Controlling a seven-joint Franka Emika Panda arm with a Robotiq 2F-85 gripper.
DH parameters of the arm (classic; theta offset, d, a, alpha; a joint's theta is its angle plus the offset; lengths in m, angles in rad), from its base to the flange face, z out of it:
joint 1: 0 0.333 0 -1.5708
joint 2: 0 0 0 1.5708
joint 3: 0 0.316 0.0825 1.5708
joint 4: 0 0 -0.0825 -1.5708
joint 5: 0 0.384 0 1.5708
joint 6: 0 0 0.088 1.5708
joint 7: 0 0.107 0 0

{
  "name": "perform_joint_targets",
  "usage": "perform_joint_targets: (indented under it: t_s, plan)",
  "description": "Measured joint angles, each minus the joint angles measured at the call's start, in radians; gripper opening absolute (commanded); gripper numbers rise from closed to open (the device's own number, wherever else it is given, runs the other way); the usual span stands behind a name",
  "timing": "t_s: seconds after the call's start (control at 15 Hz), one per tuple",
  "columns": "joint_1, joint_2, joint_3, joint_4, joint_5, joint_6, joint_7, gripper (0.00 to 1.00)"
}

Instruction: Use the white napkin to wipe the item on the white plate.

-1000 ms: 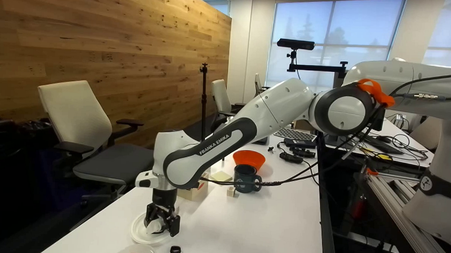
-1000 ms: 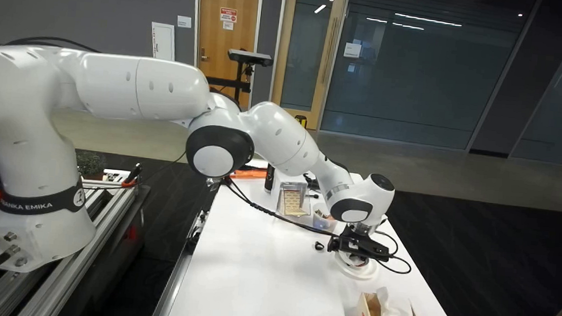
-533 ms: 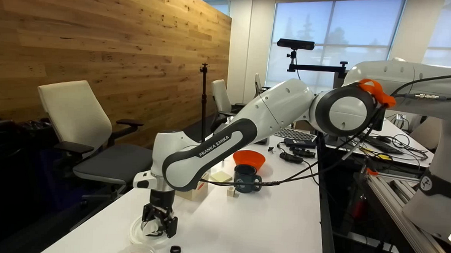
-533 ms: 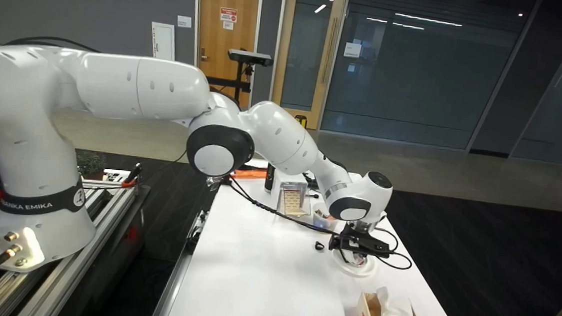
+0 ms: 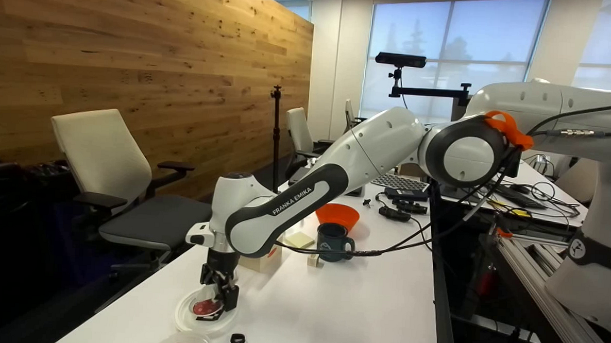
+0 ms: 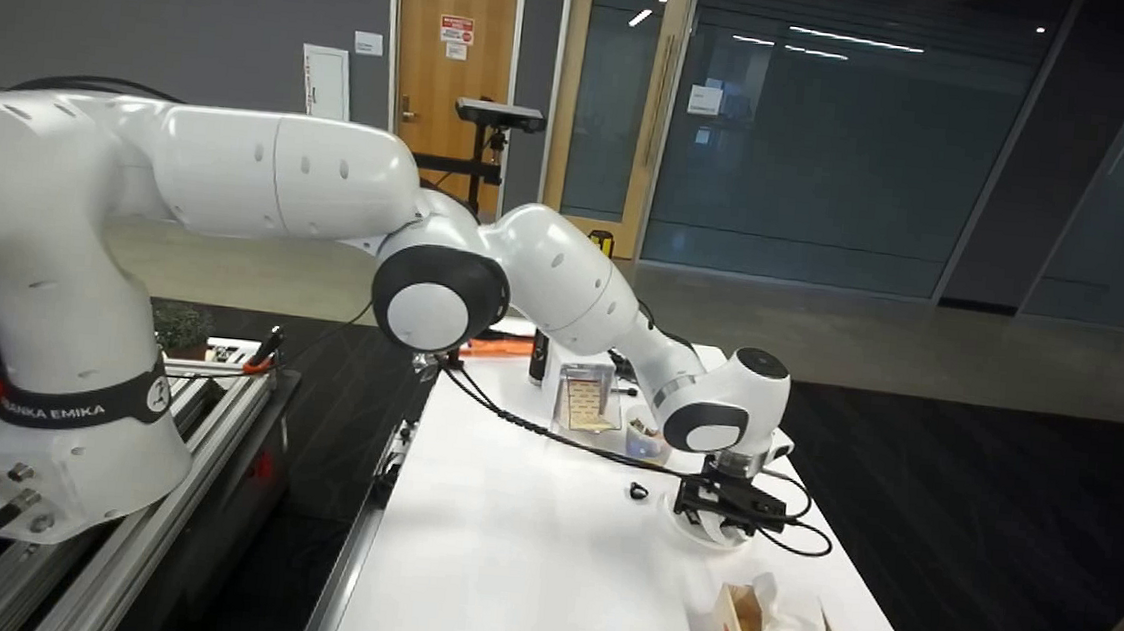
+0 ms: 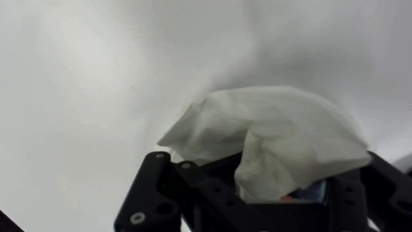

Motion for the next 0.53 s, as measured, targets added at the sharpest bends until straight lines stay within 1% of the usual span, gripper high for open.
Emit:
perform_joint_targets:
  t_s: [0.13, 0.33, 0.4, 0.53]
  plan:
    - [-0.009, 0.000, 0.044, 0.000, 0.000, -0.006, -0.073, 0.00]
    - [-0.028, 0.000, 0.118, 0.001, 0.002, -0.032, -0.236, 0.00]
    - [-0.035, 0.000, 0.135, 0.002, 0.008, -0.048, -0.285, 0.00]
    - [-0.042, -0.001, 0.142, 0.003, 0.021, -0.075, -0.330, 0.00]
